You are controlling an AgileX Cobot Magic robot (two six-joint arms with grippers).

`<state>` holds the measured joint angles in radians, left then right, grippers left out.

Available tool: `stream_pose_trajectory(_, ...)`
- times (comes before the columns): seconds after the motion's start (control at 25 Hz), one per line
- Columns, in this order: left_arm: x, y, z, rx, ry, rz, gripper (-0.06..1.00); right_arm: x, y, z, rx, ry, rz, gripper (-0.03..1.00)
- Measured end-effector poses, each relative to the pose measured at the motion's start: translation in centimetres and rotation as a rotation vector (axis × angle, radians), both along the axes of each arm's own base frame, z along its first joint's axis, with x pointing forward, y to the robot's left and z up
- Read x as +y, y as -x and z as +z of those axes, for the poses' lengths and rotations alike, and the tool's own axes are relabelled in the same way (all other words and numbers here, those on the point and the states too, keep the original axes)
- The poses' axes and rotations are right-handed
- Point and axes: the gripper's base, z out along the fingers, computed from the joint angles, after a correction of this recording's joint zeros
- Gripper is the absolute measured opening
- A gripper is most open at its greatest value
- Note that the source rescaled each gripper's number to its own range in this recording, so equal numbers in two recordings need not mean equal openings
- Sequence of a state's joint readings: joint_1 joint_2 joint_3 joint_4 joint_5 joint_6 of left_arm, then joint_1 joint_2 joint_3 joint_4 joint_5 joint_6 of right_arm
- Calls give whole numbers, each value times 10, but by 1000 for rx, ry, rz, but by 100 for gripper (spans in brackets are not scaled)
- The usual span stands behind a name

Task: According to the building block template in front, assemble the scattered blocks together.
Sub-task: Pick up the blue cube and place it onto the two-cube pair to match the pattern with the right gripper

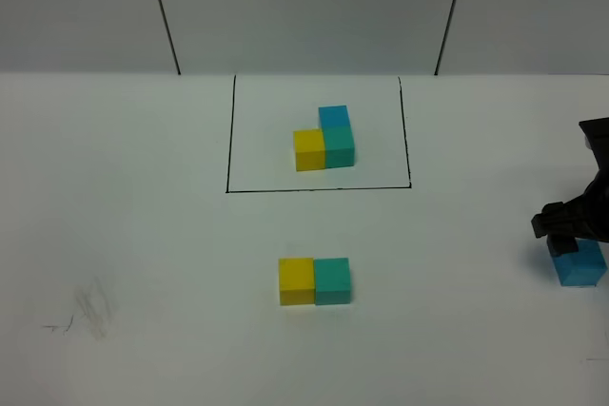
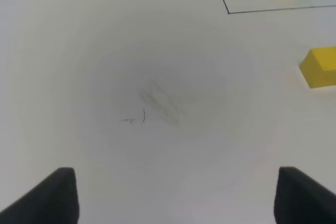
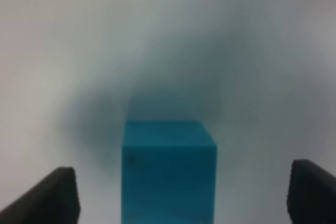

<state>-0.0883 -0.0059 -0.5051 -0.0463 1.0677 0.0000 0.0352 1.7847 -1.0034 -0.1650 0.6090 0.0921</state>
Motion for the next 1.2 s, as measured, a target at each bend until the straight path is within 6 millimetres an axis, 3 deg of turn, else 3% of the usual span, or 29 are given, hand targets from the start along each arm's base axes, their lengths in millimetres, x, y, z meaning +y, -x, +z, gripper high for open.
stream_pose_trajectory(0.6, 0, 0, 0, 0, 0, 0, 75, -1, -4, -30, 73, -12, 9, 73)
stream_pose_trajectory(0.72, 0, 0, 0, 0, 0, 0, 75, -1, -4, -32, 77, -11, 18, 62)
stream_pose_trajectory(0.88, 0, 0, 0, -1, -5, -3, 75, -1, -4, -32, 78, -12, 20, 27)
stream_pose_trajectory(1.04, 0, 0, 0, -1, -5, -3, 75, 0, -4, -31, 73, -19, 15, 28)
stream_pose_trajectory(1.2, 0, 0, 0, 0, 0, 0, 75, 2, -3, -8, 6, -37, 3, 28)
